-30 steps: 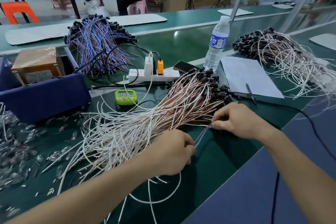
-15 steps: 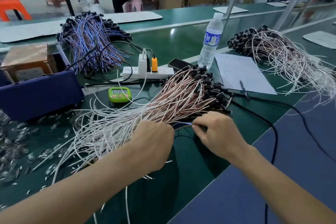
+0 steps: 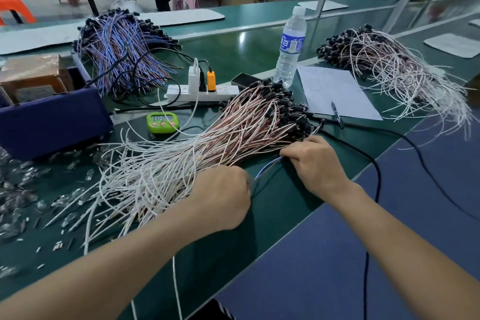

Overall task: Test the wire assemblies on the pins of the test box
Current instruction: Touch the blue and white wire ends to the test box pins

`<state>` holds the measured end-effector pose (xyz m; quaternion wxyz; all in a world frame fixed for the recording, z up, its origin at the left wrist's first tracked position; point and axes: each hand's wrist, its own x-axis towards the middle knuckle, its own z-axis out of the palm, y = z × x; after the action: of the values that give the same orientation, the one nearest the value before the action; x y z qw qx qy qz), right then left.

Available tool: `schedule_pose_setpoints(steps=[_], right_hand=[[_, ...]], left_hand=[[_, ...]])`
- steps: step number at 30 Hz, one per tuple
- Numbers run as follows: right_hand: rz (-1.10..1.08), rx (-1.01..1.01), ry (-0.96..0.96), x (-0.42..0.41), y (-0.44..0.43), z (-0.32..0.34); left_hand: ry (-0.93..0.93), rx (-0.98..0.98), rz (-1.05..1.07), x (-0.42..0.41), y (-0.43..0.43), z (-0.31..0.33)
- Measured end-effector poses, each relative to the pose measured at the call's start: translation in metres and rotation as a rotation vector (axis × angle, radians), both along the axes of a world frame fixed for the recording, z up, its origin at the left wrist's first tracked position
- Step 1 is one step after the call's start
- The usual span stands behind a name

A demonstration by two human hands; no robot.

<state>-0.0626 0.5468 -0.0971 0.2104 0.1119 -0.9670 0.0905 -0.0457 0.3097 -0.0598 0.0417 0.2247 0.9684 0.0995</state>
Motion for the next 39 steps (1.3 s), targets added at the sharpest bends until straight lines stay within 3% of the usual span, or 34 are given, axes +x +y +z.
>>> schedule_pose_setpoints(steps=[4,8,17,21,24,28,30,39], right_hand=[[-0.041,-0.173,0.02,0.001,0.0,-0.006],[-0.105,-0.275,-0.046,0.004,-0.003,-0.003],[-0.041,-0.223,-0.109,0.034,-0.043,0.004],[-0.065,-0.244,-0.152,0.032,-0.057,0.012],[-0.159,-0.36,-0.23,0.014,-0.059,0.029],[-0.292,-0.146,-0.356,-0.018,-0.055,0.046],[-0.318,-0.141,-0.391,-0.027,-0.05,0.051],[-0.275,-0.061,-0.259,-0.035,-0.046,0.035]], left_hand=[[-0.127,-0.248,-0.151,0.0,-0.021,0.02],[-0.187,-0.121,-0.273,0.013,-0.023,0.027],[0.213,-0.178,-0.144,-0.006,-0.039,0.008],[0.263,-0.15,-0.134,-0.015,-0.044,0.002],[0.245,0.023,-0.147,-0.013,-0.033,-0.001],[0.173,0.045,-0.191,-0.026,-0.018,-0.007],[0.173,0.029,-0.185,-0.034,-0.015,-0.01],[0.186,-0.002,-0.202,-0.039,-0.009,-0.008]])
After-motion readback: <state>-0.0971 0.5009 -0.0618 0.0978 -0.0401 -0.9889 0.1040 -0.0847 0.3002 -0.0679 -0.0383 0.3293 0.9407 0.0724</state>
